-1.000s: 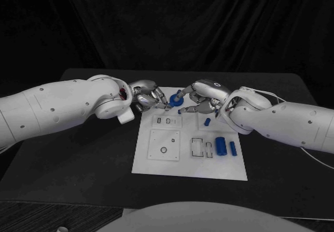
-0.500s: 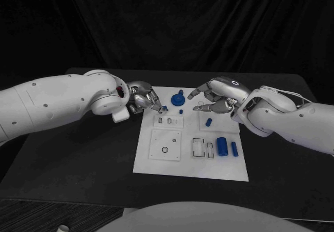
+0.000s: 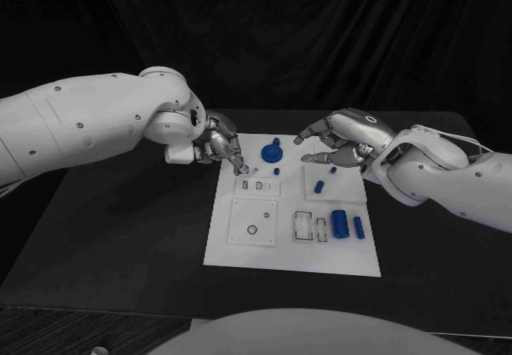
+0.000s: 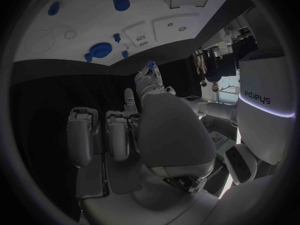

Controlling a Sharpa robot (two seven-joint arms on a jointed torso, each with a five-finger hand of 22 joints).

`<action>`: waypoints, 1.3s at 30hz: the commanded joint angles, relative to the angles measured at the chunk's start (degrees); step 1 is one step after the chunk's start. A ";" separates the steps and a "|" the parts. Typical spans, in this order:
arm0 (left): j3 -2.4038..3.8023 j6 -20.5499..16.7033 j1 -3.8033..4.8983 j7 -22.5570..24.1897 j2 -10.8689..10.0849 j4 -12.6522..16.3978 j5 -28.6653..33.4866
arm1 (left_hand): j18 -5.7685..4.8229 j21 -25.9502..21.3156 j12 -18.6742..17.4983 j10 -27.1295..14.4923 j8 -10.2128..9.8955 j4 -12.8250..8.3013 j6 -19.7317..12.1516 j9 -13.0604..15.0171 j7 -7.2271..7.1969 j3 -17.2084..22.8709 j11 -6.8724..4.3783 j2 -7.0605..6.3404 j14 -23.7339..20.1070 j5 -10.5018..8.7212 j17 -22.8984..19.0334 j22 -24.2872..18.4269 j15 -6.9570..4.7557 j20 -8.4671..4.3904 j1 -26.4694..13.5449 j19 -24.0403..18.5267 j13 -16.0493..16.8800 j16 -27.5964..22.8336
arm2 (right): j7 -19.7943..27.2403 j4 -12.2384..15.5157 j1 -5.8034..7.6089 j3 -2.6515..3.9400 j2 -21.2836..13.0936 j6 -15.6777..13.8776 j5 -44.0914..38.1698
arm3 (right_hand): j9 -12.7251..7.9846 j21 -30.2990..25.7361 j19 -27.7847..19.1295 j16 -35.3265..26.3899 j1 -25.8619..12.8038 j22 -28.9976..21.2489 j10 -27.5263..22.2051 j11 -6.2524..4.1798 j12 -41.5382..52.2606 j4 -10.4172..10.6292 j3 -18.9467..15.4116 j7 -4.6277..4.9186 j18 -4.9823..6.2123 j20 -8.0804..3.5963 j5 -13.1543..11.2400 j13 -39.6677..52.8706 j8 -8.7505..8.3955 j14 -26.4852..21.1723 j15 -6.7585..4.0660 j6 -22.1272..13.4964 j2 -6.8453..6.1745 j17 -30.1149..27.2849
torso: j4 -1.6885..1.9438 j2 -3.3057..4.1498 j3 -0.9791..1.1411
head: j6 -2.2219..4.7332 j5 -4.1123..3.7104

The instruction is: Assemble the parts on the task board

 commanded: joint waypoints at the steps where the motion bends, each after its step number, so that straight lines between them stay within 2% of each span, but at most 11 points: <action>1: 0.06 6.93 0.30 -3.53 1.31 -1.17 -0.13 | 1.01 0.06 0.14 5.98 0.38 -10.75 -0.39 0.69 -0.07 11.38 0.29 -0.05 5.95 0.69 15.09 13.31 -0.07 0.10 -1.04 2.33 15.06 0.15 | -1.84 0.17 0.15 0.04 -0.01 -0.53 -0.71 | -0.06 -0.41 3.14 -0.36 0.04 13.41 5.97 0.42 0.08 0.14 0.11 0.13 0.79 0.42 0.18 15.06 0.32 5.60 0.62 0.57 0.52 13.81 | -0.63 -0.22 0.59 | -0.01 0.07; 5: 0.07 7.79 0.44 -4.99 3.32 -2.63 -0.14 | 1.10 -0.30 0.14 5.98 0.89 -11.74 -1.30 2.04 0.06 13.19 0.40 0.22 5.95 0.76 15.09 13.18 -0.03 0.15 -2.48 2.02 15.06 0.15 | -2.09 0.14 0.19 0.04 -0.13 -0.22 -0.72 | -0.06 -0.41 3.14 -0.36 0.04 13.41 5.97 0.42 0.08 0.14 0.11 0.13 0.79 0.42 0.18 15.06 0.32 5.60 0.62 0.57 0.52 13.81 | -1.01 -0.40 1.01 | -0.01 0.47; 7: 0.07 6.94 0.49 -5.01 4.80 -3.76 -0.14 | 1.09 -0.26 0.14 5.98 1.09 -12.02 -1.61 2.48 0.13 13.64 0.41 0.31 5.95 0.82 15.09 13.19 0.00 0.14 -2.88 2.04 15.06 0.15 | -2.28 0.03 0.21 0.04 -0.15 0.10 -0.72 | -0.07 -0.48 3.09 -0.37 0.07 13.38 5.97 0.48 0.08 0.16 0.15 0.18 0.81 0.46 0.20 15.06 0.36 5.59 0.66 0.64 0.59 13.77 | -1.30 -0.53 1.38 | -0.01 0.90; 9: 0.07 6.51 0.49 -4.89 5.36 -4.20 -0.14 | 1.08 -0.19 0.14 5.98 1.16 -12.13 -1.72 2.63 0.14 13.80 0.41 0.35 5.95 0.88 15.09 13.22 0.01 0.14 -3.00 2.09 15.06 0.15 | -2.36 -0.05 0.21 0.04 -0.11 0.26 -0.72 | -0.07 -0.48 3.09 -0.37 0.07 13.38 5.97 0.48 0.08 0.16 0.15 0.18 0.81 0.46 0.20 15.06 0.36 5.59 0.66 0.64 0.59 13.77 | -1.31 -0.53 1.40 | -0.01 0.94; 11: 0.07 5.81 0.51 -4.72 6.65 -5.18 -0.14 | 1.00 0.09 0.14 5.98 1.36 -12.40 -1.93 3.02 0.15 14.12 0.41 0.41 5.95 1.04 15.09 13.32 0.00 0.14 -3.34 2.31 15.06 0.15 | -2.52 -0.25 0.21 0.03 0.04 0.71 -0.72 | -0.08 -0.54 3.06 -0.41 0.05 13.36 5.97 0.51 0.08 0.19 0.17 0.23 0.82 0.48 0.21 15.06 0.38 5.57 0.69 0.68 0.63 13.72 | -1.51 -0.51 1.65 | -0.01 1.28; 15: 0.07 5.86 0.51 -5.07 8.76 -6.80 -0.14 | 0.97 0.22 0.14 5.98 1.46 -12.52 -2.08 3.25 0.17 14.28 0.42 0.48 5.95 1.06 15.09 13.36 0.00 0.14 -3.60 2.41 15.06 0.15 | -2.67 -0.53 0.20 0.03 0.30 1.33 -0.72 | -0.12 -0.67 2.98 -0.46 -0.01 13.32 5.97 0.63 0.08 0.29 0.23 0.36 0.86 0.57 0.31 15.06 0.42 5.54 0.80 0.76 0.84 13.62 | -1.71 -0.49 1.79 | -0.01 1.53; 18: 0.07 6.71 0.50 -6.09 10.45 -8.15 -0.14 | 0.91 0.44 0.14 5.98 1.55 -12.69 -2.22 3.49 0.15 14.47 0.41 0.58 5.95 0.99 15.09 13.44 -0.01 0.14 -3.84 2.58 15.06 0.15 | -2.72 -0.69 0.19 0.03 0.46 1.52 -0.72 | -0.14 -0.69 2.97 -0.49 -0.04 13.31 5.97 0.66 0.08 0.32 0.24 0.39 0.86 0.59 0.34 15.06 0.42 5.53 0.82 0.77 0.88 13.57 | -1.70 -0.51 1.70 | -0.01 1.40; 23: 0.07 8.13 0.47 -8.04 12.37 -10.05 -0.14 | 0.90 0.49 0.14 5.98 1.62 -12.98 -2.43 3.86 0.14 14.78 0.41 0.76 5.95 0.55 15.09 13.45 -0.03 0.13 -4.21 2.63 15.06 0.15 | -2.85 -0.65 0.19 0.03 0.21 1.58 -0.72 | -0.16 -0.77 2.92 -0.51 -0.10 13.28 5.97 0.70 0.08 0.38 0.25 0.43 0.88 0.63 0.37 15.06 0.44 5.51 0.86 0.81 0.97 13.53 | -1.39 -0.56 1.50 | -0.01 0.82; 27: 0.07 8.94 0.41 -9.30 13.46 -11.72 -0.15 | 0.94 0.34 0.14 5.98 1.57 -13.51 -2.72 4.35 0.17 15.36 0.41 1.14 5.95 -1.01 15.09 13.39 -0.06 0.12 -4.58 2.54 15.06 0.15 | -3.12 -0.34 0.20 0.03 -0.55 1.75 -0.72 | -0.17 -0.75 2.94 -0.52 -0.19 13.29 5.97 0.75 0.08 0.45 0.24 0.49 0.88 0.67 0.40 15.06 0.47 5.51 0.91 0.87 1.02 13.52 | -1.38 -0.60 1.38 | -0.01 0.61; 33: 0.07 10.00 0.11 -10.18 14.46 -13.76 -0.15 | 0.93 0.40 0.14 5.98 1.65 -13.96 -2.52 4.67 0.14 15.67 0.38 1.01 5.95 -0.55 15.09 13.41 -0.07 0.10 -4.85 2.60 15.06 0.15 | -3.51 -0.05 0.21 0.03 -1.37 2.00 -0.72 | -0.20 -0.81 2.90 -0.55 -0.36 13.27 5.97 0.84 0.08 0.58 0.18 0.58 0.89 0.74 0.37 15.06 0.54 5.49 0.98 1.00 1.06 13.46 | -1.53 -0.57 1.45 | -0.01 0.58; 39: 0.07 10.34 -0.36 -10.76 15.42 -15.02 -0.15 | 0.82 0.80 0.14 5.98 1.71 -14.54 -2.38 5.13 0.08 16.17 0.32 0.98 5.95 0.12 15.09 13.55 -0.14 0.05 -5.31 2.92 15.06 0.15 | -3.75 0.18 0.21 0.03 -1.81 2.14 -0.72 | -0.20 -0.78 2.92 -0.54 -0.39 13.28 5.97 0.86 0.08 0.61 0.18 0.60 0.89 0.76 0.36 15.06 0.56 5.50 1.00 1.03 1.08 13.49 | -1.59 -0.48 1.48 | -0.01 1.05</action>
